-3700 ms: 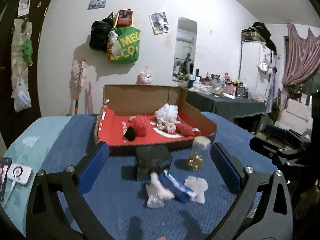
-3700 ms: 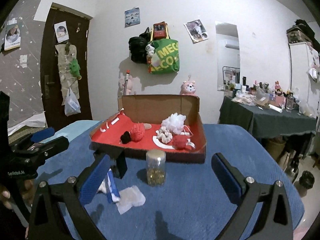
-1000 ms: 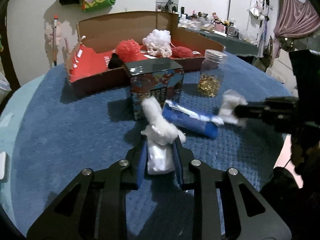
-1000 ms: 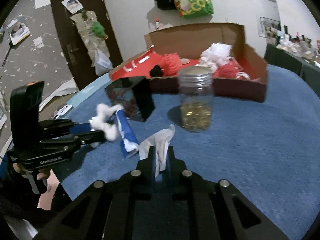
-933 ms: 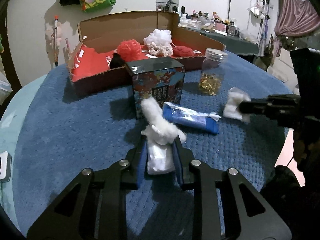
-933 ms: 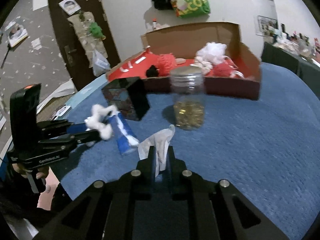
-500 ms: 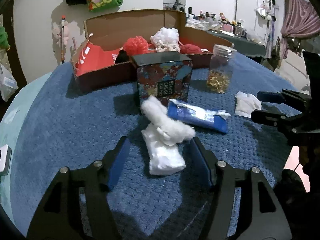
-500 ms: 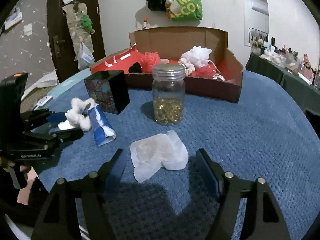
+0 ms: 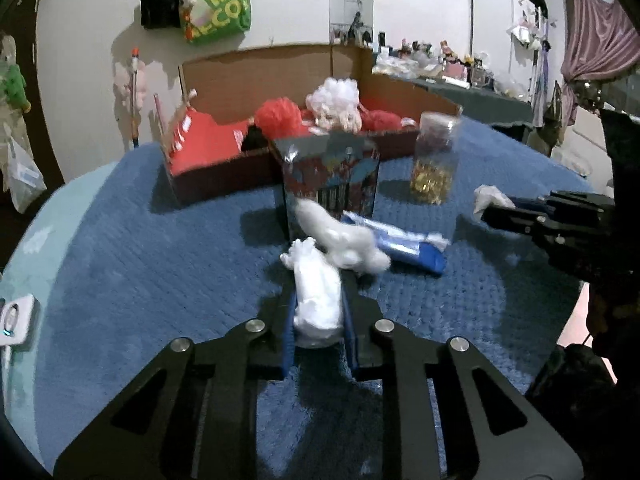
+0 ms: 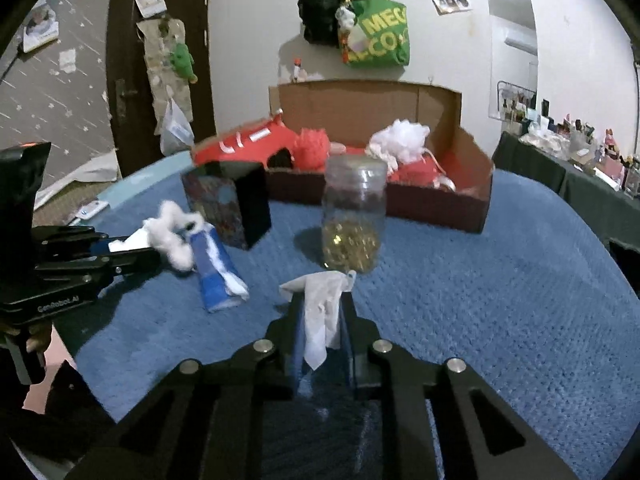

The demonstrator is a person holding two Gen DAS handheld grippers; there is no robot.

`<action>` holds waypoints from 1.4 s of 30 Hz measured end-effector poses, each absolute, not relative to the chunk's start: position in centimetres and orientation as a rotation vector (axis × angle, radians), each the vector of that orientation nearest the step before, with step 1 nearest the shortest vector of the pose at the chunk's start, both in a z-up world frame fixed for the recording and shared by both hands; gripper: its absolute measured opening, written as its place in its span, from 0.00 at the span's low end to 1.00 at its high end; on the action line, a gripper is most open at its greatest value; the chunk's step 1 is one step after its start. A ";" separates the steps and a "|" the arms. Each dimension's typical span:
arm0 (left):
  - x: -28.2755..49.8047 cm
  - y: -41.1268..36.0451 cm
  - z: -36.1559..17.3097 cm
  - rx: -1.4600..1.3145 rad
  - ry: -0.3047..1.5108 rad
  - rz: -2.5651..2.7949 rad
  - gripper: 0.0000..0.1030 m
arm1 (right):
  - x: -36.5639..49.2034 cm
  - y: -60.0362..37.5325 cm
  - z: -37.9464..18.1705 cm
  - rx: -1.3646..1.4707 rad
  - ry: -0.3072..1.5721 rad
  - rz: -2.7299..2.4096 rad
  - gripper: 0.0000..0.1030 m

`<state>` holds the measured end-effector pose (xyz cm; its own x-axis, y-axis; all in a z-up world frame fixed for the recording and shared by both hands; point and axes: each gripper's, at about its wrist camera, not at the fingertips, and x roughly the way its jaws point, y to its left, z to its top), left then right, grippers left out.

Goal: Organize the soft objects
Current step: 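Lift the white cotton with the left gripper while the right gripper lifts the tissue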

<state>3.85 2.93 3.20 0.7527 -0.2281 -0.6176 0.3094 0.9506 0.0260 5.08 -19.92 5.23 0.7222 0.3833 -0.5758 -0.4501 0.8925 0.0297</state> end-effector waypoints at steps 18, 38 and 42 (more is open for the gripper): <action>4.7 -0.6 5.3 0.072 0.619 -0.481 0.17 | 5.2 -18.2 6.0 -0.082 0.600 0.514 0.17; 5.5 -1.5 4.3 0.061 0.654 -0.500 0.17 | 5.5 -18.2 5.7 -0.082 0.617 0.526 0.17; 5.5 -1.3 4.2 0.065 0.658 -0.491 0.17 | 5.5 -18.4 5.7 -0.081 0.616 0.520 0.17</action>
